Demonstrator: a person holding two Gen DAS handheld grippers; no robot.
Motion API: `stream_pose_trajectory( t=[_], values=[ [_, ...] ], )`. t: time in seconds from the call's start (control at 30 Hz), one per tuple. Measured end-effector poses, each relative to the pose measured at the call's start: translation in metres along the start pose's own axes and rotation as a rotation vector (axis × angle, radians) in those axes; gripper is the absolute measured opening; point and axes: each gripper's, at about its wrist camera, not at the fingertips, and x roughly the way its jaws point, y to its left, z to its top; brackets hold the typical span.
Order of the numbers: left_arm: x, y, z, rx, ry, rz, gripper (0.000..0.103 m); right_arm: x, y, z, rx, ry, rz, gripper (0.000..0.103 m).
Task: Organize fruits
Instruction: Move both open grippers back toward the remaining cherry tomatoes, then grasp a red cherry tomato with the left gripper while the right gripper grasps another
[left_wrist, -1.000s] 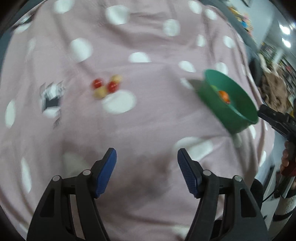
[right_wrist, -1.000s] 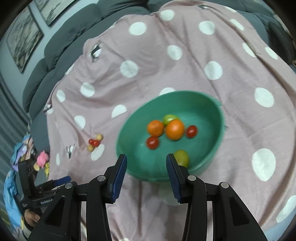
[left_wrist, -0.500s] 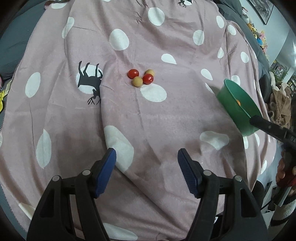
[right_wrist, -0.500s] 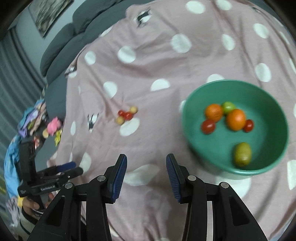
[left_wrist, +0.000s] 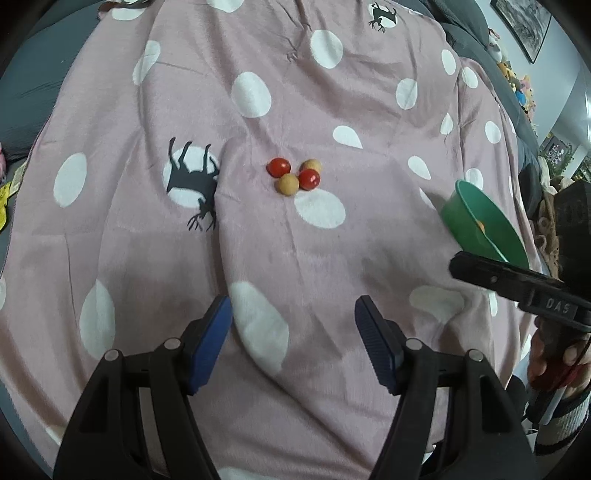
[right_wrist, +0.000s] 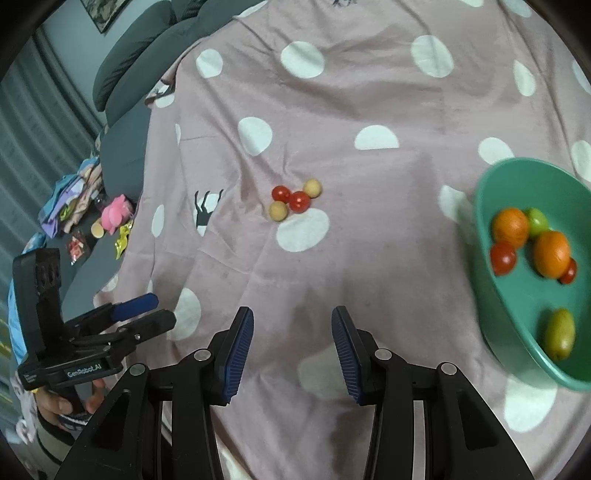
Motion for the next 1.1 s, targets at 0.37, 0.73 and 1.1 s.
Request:
stream_pose_trajectory(
  t=[0.37,0.73,1.1],
  values=[
    [0.04,-0.002,0.079,-0.031,-0.042,-0.085,0.066,0.042,-0.007,0.04,0.031,0.017,-0.011,0.045],
    [0.123,0.006,0.139,-0.037,0.067,-0.031,0.046,0.107,-0.014,0.087,0.027,0.037,-0.009,0.045],
    [0.157,0.018,0.152,-0.004,0.138,0.003,0.037,0.159,-0.013,0.101,0.013,0.079,-0.003,0.045]
  ],
)
